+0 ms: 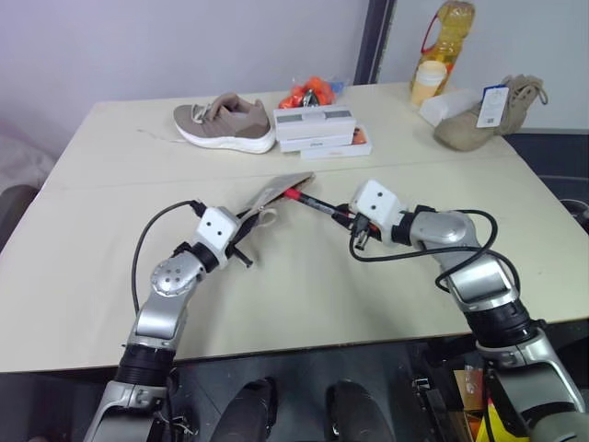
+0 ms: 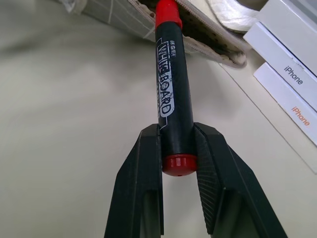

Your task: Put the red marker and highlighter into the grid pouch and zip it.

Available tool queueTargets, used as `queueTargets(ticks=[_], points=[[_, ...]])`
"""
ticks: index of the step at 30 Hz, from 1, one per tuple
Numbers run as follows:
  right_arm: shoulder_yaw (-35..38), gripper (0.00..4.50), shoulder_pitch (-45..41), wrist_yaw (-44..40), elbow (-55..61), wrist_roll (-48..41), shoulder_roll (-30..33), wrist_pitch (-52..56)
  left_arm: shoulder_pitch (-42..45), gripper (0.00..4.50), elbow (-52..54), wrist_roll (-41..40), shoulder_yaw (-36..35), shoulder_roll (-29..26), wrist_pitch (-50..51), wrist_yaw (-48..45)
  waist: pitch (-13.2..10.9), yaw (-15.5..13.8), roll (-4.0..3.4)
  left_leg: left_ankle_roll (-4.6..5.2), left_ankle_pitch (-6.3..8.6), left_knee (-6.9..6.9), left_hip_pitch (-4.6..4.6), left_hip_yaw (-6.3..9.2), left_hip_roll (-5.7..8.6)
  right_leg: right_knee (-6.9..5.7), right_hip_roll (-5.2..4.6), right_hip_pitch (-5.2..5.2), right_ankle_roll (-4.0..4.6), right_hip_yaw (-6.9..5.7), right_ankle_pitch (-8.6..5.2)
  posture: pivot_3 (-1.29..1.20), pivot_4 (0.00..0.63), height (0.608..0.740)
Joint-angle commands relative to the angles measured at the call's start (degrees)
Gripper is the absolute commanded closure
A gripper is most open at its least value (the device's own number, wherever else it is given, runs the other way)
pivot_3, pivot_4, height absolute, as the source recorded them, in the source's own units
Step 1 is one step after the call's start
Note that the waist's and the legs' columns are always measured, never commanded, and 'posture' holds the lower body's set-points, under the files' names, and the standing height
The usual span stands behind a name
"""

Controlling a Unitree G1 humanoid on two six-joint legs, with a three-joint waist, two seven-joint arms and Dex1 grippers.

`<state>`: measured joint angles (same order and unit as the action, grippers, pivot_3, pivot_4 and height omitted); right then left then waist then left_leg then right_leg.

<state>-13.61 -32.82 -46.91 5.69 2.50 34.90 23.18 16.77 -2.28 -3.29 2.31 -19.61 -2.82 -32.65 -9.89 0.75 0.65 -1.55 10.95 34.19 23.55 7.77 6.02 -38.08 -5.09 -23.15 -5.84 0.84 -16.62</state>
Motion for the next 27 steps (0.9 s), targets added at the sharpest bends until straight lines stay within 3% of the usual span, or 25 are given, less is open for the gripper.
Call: queueTargets(ticks=[1, 6, 14, 21, 24, 27], points=[[-3.4, 4.13, -2.7, -4.1, 4.2, 3.7, 3.5, -6.4, -0.5, 4.50, 4.3, -1.3, 1.7, -1.6, -1.5, -3.7, 0.0, 0.0, 0.00, 0.00, 0.00, 0.00, 0.00, 0.00, 0.00, 0.00, 0.00, 0.00, 0.00, 0.00, 0.00, 0.00, 0.150, 0.740], [-7.2, 4.13, -4.3, -9.3, 5.2, 6.9, 6.7, -14.0, -1.8, 4.50, 6.7, -3.5, 3.4, -5.5, -1.3, -11.2, 0.0, 0.0, 0.02, 0.00, 0.00, 0.00, 0.00, 0.00, -0.02, 0.04, -0.03, 0.02, 0.00, -0.01, 0.00, 0.00, 0.150, 0.740], [-10.4, 4.13, -5.9, -10.2, 2.8, 11.3, 4.4, -19.9, -1.5, 4.50, 9.4, -6.1, 5.5, -8.1, -0.7, -18.4, 0.0, 0.0, 0.03, 0.00, 0.00, 0.00, 0.00, 0.01, -0.02, 0.05, -0.08, 0.03, 0.01, 0.02, 0.00, 0.00, 0.150, 0.740], [-5.3, 0.66, -3.7, -10.3, 5.0, 9.5, 5.4, -15.4, -1.7, 4.50, 8.0, -4.8, 5.0, -7.5, -1.1, -16.3, 0.0, -0.1, 0.03, 0.00, 0.00, 0.01, 0.00, 0.02, -0.02, 0.05, -0.09, 0.03, 0.01, 0.03, 0.00, 0.00, 0.150, 0.740], [-0.5, 0.66, -0.7, -10.6, 7.4, 5.7, 6.7, -10.1, -2.1, 4.50, 7.7, -4.2, 4.7, -6.7, -1.0, -14.2, 0.0, -0.3, 0.03, 0.00, 0.00, 0.01, 0.00, 0.03, -0.01, 0.07, -0.12, 0.05, 0.01, 0.02, 0.00, 0.00, 0.150, 0.740], [10.3, 0.66, 3.6, -6.0, 8.2, -0.2, 5.1, 0.9, -1.3, 4.50, 5.7, -1.9, 4.3, -4.1, -0.9, -8.3, 0.0, -0.5, 0.04, 0.02, 0.01, 0.04, 0.00, 0.05, 0.01, 0.08, -0.15, 0.10, 0.01, 0.01, 0.00, 0.00, 0.150, 0.740]])
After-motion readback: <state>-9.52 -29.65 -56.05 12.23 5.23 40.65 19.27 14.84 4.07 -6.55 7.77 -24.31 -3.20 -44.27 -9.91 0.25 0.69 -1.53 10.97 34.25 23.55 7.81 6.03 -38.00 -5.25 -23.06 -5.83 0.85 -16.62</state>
